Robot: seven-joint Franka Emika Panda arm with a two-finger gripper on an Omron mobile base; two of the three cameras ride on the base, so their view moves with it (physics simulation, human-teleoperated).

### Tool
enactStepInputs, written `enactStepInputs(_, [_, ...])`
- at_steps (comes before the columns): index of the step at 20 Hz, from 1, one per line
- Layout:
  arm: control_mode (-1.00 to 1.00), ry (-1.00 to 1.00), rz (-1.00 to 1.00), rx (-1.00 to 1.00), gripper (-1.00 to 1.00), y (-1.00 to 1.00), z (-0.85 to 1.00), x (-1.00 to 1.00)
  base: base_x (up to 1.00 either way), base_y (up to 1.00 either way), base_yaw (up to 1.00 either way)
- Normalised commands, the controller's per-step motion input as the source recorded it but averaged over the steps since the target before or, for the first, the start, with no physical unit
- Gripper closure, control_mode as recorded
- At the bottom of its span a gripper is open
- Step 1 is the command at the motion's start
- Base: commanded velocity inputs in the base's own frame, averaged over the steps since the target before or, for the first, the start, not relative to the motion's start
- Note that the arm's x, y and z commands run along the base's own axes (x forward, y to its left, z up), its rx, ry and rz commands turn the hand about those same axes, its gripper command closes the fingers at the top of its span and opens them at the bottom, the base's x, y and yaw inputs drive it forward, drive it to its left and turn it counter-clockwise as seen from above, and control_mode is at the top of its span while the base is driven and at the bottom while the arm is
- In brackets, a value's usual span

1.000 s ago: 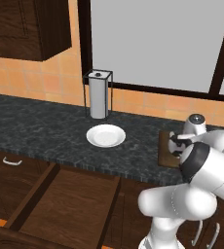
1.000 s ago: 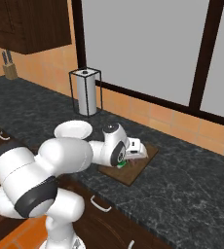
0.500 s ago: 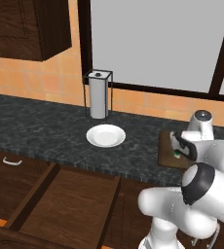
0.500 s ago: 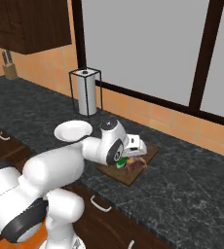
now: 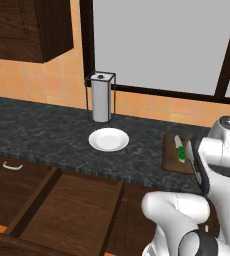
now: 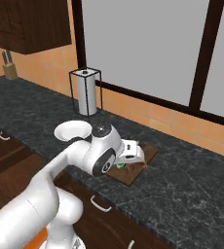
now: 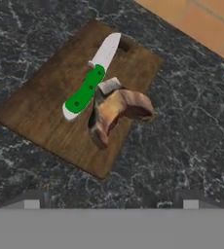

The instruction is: Pick up the knife from the drawer and place it on the cutting board. Then place the meat from the plate to the cutting board.

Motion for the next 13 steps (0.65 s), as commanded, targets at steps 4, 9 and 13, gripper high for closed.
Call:
enactStepInputs(4, [-1.00,-0.29,0.00,0.00,-1.00,0.39,0.78,-0.44,0.00,0.00,0.00])
enactStepInputs(9, [-1.00,-0.27,0.00,-0.02,-1.00,0.67,0.77,-0.33,0.00,0.00,0.00])
enactStepInputs(13, [-1.00,-0.17,0.00,-0.06,-1.00,0.70,0.78,-0.31,0.00,0.00,0.00])
